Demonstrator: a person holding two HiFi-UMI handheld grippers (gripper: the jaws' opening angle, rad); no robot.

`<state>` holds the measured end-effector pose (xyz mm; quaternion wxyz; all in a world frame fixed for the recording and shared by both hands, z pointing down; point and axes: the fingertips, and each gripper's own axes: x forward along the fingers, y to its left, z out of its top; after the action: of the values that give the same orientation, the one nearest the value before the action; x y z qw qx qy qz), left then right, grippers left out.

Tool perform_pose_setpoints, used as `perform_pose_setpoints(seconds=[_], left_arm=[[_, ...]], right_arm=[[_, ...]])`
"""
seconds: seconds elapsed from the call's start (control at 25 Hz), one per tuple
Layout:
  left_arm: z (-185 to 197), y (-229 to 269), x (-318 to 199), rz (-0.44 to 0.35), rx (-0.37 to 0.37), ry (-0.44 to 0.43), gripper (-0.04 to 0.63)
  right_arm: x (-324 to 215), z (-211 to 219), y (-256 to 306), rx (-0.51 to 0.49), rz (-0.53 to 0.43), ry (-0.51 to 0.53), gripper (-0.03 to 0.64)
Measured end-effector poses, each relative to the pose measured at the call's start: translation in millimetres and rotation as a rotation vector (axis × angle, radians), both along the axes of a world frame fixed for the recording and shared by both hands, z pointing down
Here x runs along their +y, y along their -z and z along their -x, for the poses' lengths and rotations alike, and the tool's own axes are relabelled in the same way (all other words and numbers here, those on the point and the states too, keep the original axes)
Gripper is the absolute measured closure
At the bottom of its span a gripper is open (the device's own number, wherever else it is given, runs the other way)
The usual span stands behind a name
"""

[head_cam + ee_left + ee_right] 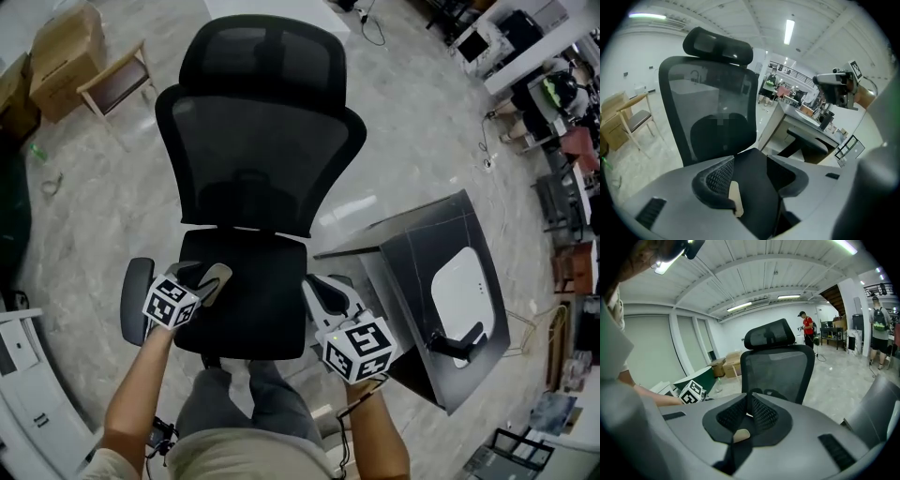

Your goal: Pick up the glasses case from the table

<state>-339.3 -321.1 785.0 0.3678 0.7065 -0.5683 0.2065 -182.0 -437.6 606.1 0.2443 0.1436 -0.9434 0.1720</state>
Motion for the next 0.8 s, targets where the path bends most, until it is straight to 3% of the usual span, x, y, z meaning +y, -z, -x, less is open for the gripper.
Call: perform_pose_setpoints(seconds=[0.8], left_arm=[[-0.5, -188.6, 26.6, 0.254, 0.018, 0.046, 0.221]], right_arm=[[2.9, 0.6, -97.7, 0.087, 0.083, 0.016, 0.589]])
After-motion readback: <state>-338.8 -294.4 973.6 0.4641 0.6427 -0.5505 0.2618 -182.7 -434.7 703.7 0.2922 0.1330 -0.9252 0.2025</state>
